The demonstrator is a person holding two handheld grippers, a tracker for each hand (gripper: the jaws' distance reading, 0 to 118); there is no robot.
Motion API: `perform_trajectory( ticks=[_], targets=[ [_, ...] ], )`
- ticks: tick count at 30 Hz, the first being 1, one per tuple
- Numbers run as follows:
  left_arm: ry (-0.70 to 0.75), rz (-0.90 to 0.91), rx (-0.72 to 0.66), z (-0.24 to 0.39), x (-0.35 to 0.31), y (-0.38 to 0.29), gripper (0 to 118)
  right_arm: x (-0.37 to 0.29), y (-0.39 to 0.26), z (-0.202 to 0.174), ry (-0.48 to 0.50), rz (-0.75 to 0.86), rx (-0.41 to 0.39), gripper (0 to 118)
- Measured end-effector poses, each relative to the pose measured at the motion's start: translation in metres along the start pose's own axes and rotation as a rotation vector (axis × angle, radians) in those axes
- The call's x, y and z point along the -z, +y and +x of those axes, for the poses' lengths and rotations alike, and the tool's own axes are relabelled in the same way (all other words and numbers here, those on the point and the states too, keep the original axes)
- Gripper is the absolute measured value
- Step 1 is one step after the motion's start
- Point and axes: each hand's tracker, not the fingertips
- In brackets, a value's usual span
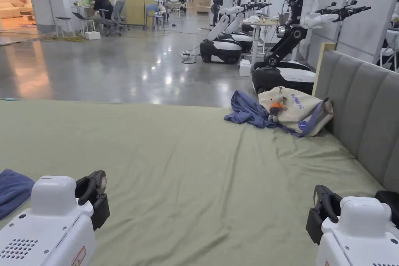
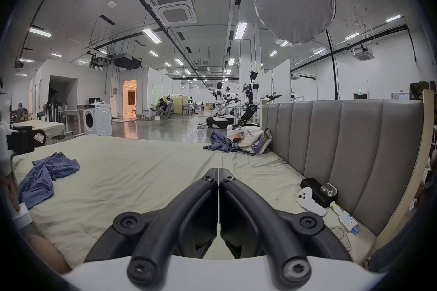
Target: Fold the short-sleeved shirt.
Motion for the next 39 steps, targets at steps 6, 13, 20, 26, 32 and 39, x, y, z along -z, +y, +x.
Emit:
perform_trajectory(
  ticks=[6, 13, 20, 26, 32, 39],
  targets=[
    [-0.003, -0.001, 0.009, 0.002, 0.0, 0.0, 0, 0.0, -0.001, 0.0, 0.004, -0.001, 0.0, 3],
    [-0.003, -0.002, 0.006, 0.002, 0.0, -0.001, 0, 0.0, -0.003, -0.001, 0.007, -0.009, 0.002, 3],
    [-0.004, -0.005, 0.011, 0.002, 0.001, -0.001, 0, 0.002, -0.003, -0.002, 0.012, -0.011, 0.003, 3],
    [0.071, 0.012, 0.002, -0.031, -0.022, 0.005, 0, 0.016, 0.006, -0.04, 0.142, -0.006, -0.042, 3],
    [0.339, 0.031, 0.039, -0.107, -0.111, 0.015, 0, 0.019, 0.022, -0.158, 0.471, 0.03, -0.061, 3],
    [0.572, 0.015, 0.012, -0.167, -0.208, 0.012, 0, -0.01, 0.023, -0.295, 0.815, 0.012, -0.02, 3]
  ],
)
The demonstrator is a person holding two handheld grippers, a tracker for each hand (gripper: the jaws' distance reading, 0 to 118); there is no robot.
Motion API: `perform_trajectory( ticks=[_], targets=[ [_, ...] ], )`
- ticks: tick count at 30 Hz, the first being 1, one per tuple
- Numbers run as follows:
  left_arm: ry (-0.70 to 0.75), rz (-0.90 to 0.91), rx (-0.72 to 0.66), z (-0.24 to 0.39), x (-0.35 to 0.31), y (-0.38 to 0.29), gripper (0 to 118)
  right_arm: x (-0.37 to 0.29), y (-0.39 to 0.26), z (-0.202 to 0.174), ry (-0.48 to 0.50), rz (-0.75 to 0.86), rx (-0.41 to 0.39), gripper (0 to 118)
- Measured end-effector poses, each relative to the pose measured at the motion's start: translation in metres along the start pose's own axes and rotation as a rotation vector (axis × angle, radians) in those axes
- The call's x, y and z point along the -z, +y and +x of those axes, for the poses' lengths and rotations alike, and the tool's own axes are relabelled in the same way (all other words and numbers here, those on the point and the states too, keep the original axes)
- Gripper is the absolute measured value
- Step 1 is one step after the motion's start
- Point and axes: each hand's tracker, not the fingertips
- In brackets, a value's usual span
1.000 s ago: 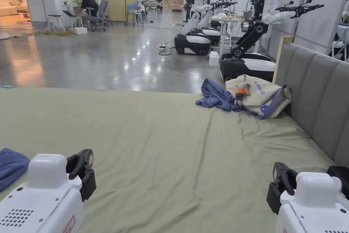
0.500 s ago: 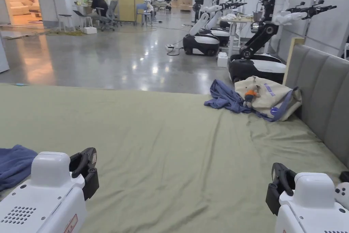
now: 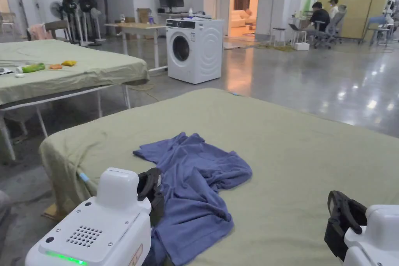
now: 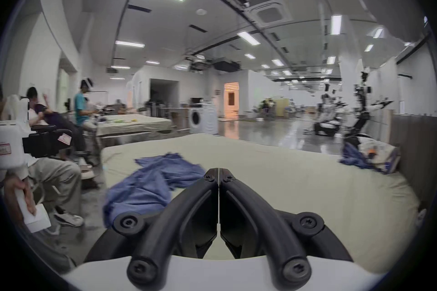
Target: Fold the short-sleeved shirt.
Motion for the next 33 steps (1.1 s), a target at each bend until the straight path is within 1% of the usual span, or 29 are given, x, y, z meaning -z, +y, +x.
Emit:
perform_trajectory(
  ticks=[3, 5, 7, 8, 9, 10, 11, 12, 13, 16, 17, 18, 19, 20, 21, 23, 25, 27, 29, 30, 31, 32, 33],
  targets=[
    [0.026, -0.015, -0.009, -0.016, 0.003, -0.006, 0, 0.007, -0.006, -0.016, 0.014, -0.007, -0.001, 3],
    [0.02, -0.031, -0.02, -0.017, 0.016, -0.011, 0, 0.008, -0.011, -0.014, 0.009, -0.019, -0.01, 3],
    [-0.013, -0.047, -0.046, -0.014, 0.041, -0.014, 1, 0.007, -0.015, -0.007, -0.02, -0.031, -0.03, 3],
    [-0.032, -0.072, -0.05, -0.014, 0.06, -0.013, 23, 0.008, -0.017, 0.001, -0.03, -0.039, -0.034, 3],
    [-0.062, -0.12, -0.051, -0.014, 0.083, -0.013, 70, 0.007, -0.019, 0.006, -0.039, -0.046, -0.036, 3],
    [-0.085, -0.209, -0.047, -0.015, 0.117, -0.013, 118, 0.006, -0.02, 0.012, -0.055, -0.053, -0.038, 3],
    [-0.157, -0.134, -0.041, -0.017, 0.141, -0.014, 118, 0.006, -0.022, 0.018, -0.063, -0.06, -0.042, 3],
    [-0.1, -0.212, -0.01, -0.021, 0.172, -0.016, 118, 0.008, -0.023, 0.024, -0.071, -0.069, -0.049, 3],
    [-0.093, -0.239, 0.015, -0.021, 0.204, -0.013, 118, 0.008, -0.024, 0.028, -0.083, -0.078, -0.056, 3],
    [-0.113, -0.425, 0.075, -0.025, 0.309, -0.018, 118, 0.013, -0.029, 0.039, -0.107, -0.105, -0.075, 3],
    [-0.131, -0.49, 0.063, -0.024, 0.348, -0.024, 118, 0.016, -0.032, 0.042, -0.117, -0.115, -0.083, 3],
    [-0.14, -0.559, 0.012, -0.029, 0.384, -0.032, 118, 0.018, -0.034, 0.045, -0.124, -0.129, -0.085, 3],
    [-0.12, -0.623, -0.041, -0.034, 0.414, -0.04, 118, 0.022, -0.037, 0.048, -0.123, -0.142, -0.087, 3],
    [-0.102, -0.715, -0.061, -0.037, 0.445, -0.049, 118, 0.025, -0.04, 0.051, -0.125, -0.156, -0.092, 3],
    [-0.098, -0.777, -0.071, -0.032, 0.461, -0.058, 118, 0.028, -0.043, 0.053, -0.135, -0.168, -0.097, 3],
    [-0.051, -0.899, -0.115, -0.043, 0.501, -0.082, 118, 0.033, -0.047, 0.059, -0.143, -0.192, -0.1, 3],
    [0.04, -0.917, -0.118, -0.047, 0.516, -0.096, 118, 0.037, -0.049, 0.065, -0.15, -0.204, -0.094, 3],
    [0.093, -0.922, -0.076, -0.048, 0.527, -0.107, 118, 0.041, -0.051, 0.069, -0.157, -0.219, -0.101, 3],
    [0.08, -0.959, -0.061, -0.042, 0.528, -0.12, 118, 0.043, -0.053, 0.071, -0.165, -0.229, -0.112, 3],
    [0.055, -1.009, -0.081, -0.039, 0.527, -0.128, 118, 0.045, -0.053, 0.073, -0.166, -0.234, -0.112, 3],
    [0.067, -0.997, -0.069, -0.034, 0.522, -0.131, 118, 0.045, -0.054, 0.074, -0.165, -0.236, -0.111, 3],
    [0.08, -0.937, -0.006, -0.029, 0.513, -0.127, 118, 0.046, -0.054, 0.075, -0.165, -0.239, -0.103, 3],
    [0.067, -0.936, -0.008, -0.029, 0.512, -0.126, 118, 0.047, -0.054, 0.076, -0.165, -0.241, -0.095, 3]
  ],
)
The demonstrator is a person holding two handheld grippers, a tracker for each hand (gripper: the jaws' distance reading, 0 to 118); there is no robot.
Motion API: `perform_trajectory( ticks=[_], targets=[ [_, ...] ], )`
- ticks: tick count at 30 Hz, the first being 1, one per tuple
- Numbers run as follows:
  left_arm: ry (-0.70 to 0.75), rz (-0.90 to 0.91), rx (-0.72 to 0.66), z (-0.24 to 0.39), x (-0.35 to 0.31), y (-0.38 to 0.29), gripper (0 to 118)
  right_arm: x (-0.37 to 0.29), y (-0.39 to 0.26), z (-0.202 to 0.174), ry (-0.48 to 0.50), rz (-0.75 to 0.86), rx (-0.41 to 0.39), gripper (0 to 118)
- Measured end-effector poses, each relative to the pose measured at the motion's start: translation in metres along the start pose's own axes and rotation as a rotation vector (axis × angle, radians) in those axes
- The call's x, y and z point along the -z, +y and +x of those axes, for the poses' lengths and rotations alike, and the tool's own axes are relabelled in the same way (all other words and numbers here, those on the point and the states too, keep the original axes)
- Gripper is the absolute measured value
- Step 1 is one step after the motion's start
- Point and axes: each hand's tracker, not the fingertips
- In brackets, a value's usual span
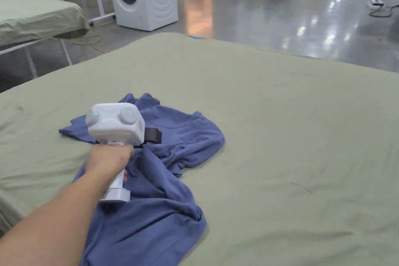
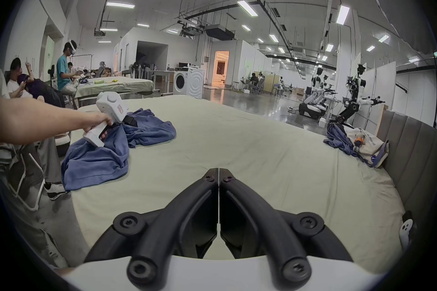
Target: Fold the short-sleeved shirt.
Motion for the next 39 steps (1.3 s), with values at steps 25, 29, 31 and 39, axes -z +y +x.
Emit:
perform_trajectory(
  ticks=[25, 29, 31, 39],
  targets=[
    [-0.271, 0.454, 0.091, 0.06, -0.189, 0.063, 2, -0.077, 0.002, 0.056, -0.116, 0.029, 0.014, 3],
    [-0.388, 0.522, 0.229, 0.127, -0.258, 0.067, 2, -0.11, 0.008, 0.078, -0.162, 0.051, 0.017, 3],
    [-0.48, 0.539, 0.274, 0.167, -0.292, 0.066, 2, -0.13, 0.012, 0.091, -0.19, 0.063, 0.018, 3],
    [-0.772, 0.513, 0.501, 0.363, -0.386, 0.028, 2, -0.217, 0.013, 0.147, -0.329, 0.103, -0.01, 3]
  ],
)
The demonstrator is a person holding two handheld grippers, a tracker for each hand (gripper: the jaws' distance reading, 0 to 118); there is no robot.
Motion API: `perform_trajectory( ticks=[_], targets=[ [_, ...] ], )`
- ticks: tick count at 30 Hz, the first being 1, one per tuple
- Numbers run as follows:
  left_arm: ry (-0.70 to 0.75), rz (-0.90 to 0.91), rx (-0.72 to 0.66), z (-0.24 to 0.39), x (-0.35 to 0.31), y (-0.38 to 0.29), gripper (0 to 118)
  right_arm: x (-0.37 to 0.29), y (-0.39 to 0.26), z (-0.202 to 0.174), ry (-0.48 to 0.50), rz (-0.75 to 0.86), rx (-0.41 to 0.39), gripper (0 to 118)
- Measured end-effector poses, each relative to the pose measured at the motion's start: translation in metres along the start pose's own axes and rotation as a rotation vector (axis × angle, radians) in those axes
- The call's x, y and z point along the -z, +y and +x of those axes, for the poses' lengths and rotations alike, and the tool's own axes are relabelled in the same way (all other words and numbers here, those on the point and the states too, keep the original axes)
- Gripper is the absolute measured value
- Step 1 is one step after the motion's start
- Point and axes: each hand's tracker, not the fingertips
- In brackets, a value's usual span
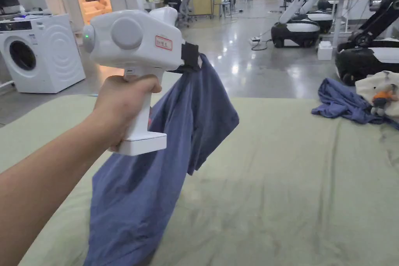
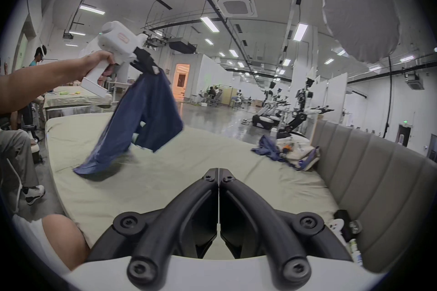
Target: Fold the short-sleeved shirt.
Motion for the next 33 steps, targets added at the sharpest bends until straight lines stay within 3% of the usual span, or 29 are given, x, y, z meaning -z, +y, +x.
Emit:
perform_trajectory(
  ticks=[3, 11, 13, 17, 23, 24, 25, 26, 27, 30, 33],
  targets=[
    [-0.079, -0.013, 0.075, 0.078, 0.061, 0.004, 2, -0.019, -0.002, 0.028, -0.043, 0.008, 0.007, 3],
    [-0.299, -0.088, 0.067, 0.255, 0.196, -0.064, 2, -0.04, -0.025, 0.083, -0.138, -0.028, 0.025, 3],
    [-0.306, -0.149, 0.026, 0.268, 0.226, -0.095, 2, -0.037, -0.034, 0.09, -0.146, -0.044, 0.039, 3],
    [-0.213, -0.211, 0.072, 0.274, 0.267, -0.165, 2, -0.027, -0.047, 0.097, -0.144, -0.071, 0.058, 3],
    [-0.192, -0.294, 0.078, 0.268, 0.305, -0.237, 3, -0.013, -0.059, 0.096, -0.12, -0.104, 0.069, 3],
    [-0.194, -0.299, 0.08, 0.266, 0.309, -0.243, 6, -0.013, -0.059, 0.094, -0.118, -0.105, 0.074, 3],
    [-0.191, -0.302, 0.082, 0.264, 0.309, -0.246, 26, -0.012, -0.06, 0.094, -0.116, -0.105, 0.075, 3],
    [-0.186, -0.302, 0.084, 0.261, 0.308, -0.248, 61, -0.01, -0.06, 0.093, -0.118, -0.107, 0.074, 3],
    [-0.172, -0.298, 0.087, 0.256, 0.305, -0.248, 88, -0.008, -0.061, 0.093, -0.123, -0.108, 0.07, 3],
    [-0.159, -0.173, 0.123, 0.234, 0.27, -0.225, 93, 0.0, -0.059, 0.091, -0.146, -0.097, 0.059, 3],
    [-0.164, 0.044, 0.142, 0.196, 0.187, -0.189, 93, 0.005, -0.051, 0.091, -0.155, -0.052, 0.06, 3]
  ],
)
